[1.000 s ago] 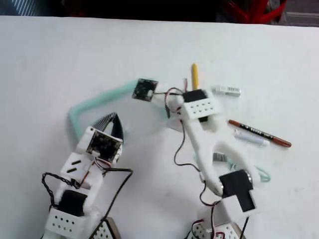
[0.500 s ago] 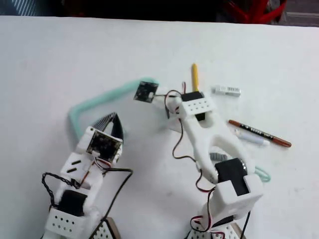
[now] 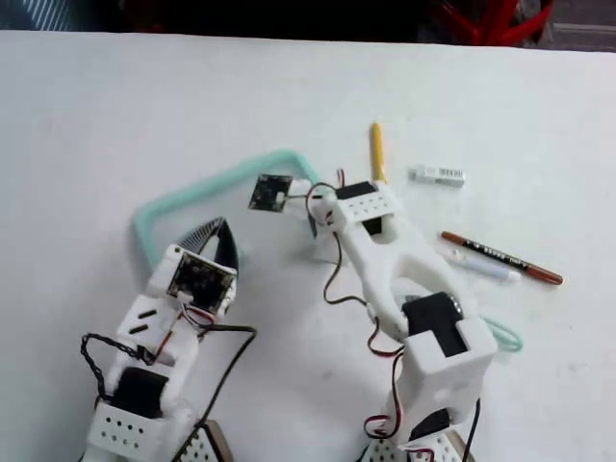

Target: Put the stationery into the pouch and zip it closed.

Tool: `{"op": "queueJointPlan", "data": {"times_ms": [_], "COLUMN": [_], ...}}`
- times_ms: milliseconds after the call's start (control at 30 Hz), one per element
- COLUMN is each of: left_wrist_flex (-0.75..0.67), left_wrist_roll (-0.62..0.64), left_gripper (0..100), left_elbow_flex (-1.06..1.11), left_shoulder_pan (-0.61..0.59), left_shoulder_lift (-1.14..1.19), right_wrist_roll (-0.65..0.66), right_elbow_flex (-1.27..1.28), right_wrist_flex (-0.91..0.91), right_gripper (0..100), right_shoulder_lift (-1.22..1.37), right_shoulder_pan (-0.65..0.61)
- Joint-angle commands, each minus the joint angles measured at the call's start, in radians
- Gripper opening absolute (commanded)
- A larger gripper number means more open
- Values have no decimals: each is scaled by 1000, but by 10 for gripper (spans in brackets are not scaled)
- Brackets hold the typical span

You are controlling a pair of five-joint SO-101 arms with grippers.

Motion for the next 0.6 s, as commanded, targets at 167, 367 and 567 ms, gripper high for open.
{"op": "queueJointPlan", "data": {"times_ms": [167,367,567], "left_wrist_flex": [3,3,3], "left_wrist_roll": [-9,-9,-9], "left_gripper": [25,25,25], "left_elbow_flex": [-2,-2,-2], "left_shoulder_pan": [2,2,2], "left_shoulder_lift": [4,4,4], "right_wrist_roll": [-61,-69,-69], "right_elbow_flex": [-41,-41,-41], "right_wrist_flex": [-12,-12,-38], "right_gripper": [286,215,91], "right_shoulder_lift": [-4,-4,-5], "right_shoulder_pan": [-30,-36,-35]}}
